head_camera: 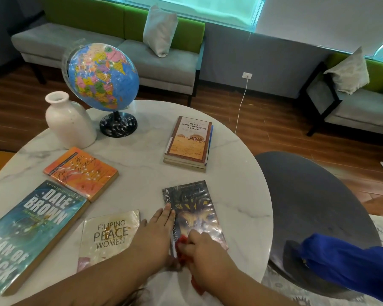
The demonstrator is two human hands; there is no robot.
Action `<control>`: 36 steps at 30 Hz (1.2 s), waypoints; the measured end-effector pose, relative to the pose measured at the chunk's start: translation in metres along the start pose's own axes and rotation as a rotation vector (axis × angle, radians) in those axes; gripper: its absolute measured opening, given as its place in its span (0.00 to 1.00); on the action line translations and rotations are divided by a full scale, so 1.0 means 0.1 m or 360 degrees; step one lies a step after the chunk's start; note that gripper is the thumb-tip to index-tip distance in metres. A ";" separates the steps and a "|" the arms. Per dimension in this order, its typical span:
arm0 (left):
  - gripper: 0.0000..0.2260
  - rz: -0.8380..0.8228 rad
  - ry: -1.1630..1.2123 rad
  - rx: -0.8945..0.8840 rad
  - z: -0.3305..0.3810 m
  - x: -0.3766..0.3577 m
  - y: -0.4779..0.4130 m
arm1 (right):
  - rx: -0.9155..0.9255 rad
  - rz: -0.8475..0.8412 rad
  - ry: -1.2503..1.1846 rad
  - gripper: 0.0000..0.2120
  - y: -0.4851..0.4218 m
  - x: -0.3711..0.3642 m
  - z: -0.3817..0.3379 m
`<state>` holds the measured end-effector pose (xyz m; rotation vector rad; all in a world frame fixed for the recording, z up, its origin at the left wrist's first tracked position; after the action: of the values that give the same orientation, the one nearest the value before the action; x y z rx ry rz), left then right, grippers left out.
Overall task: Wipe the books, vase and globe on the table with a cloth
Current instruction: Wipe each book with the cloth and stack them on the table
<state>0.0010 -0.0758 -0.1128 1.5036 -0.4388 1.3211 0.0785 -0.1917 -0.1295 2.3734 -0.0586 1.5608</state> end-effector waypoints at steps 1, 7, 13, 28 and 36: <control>0.53 0.0005 -0.0002 -0.0001 0.00 0.00 0.00 | 0.0044 -0.0020 -0.0061 0.23 0.04 0.00 -0.05; 0.58 -0.0023 0.0083 0.0008 -0.01 -0.01 0.00 | -0.0377 0.0412 -0.0201 0.14 0.07 0.24 0.40; 0.57 -0.0008 0.0052 -0.0012 0.00 0.02 0.01 | 0.0001 0.0057 -0.0166 0.19 0.13 0.10 0.10; 0.56 -0.0035 -0.0013 -0.0012 0.01 0.01 -0.01 | -0.0068 0.0178 -0.0248 0.15 -0.12 0.13 0.20; 0.57 -0.0047 -0.0007 -0.0002 0.01 0.00 -0.02 | -0.0078 0.0128 -0.0238 0.16 -0.07 0.10 0.13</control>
<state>0.0028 -0.0755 -0.1130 1.5067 -0.4186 1.2943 0.0959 -0.1874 -0.1264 2.4730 -0.2247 1.3961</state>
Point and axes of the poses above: each hand's wrist, its own y-axis away from the middle knuckle, its own x-axis out of the back of the hand, z = x × y, the point moved 4 cm from there along -y, towards the middle knuckle, and after that the axes turned 2 degrees about -y, right-handed, at the moved point
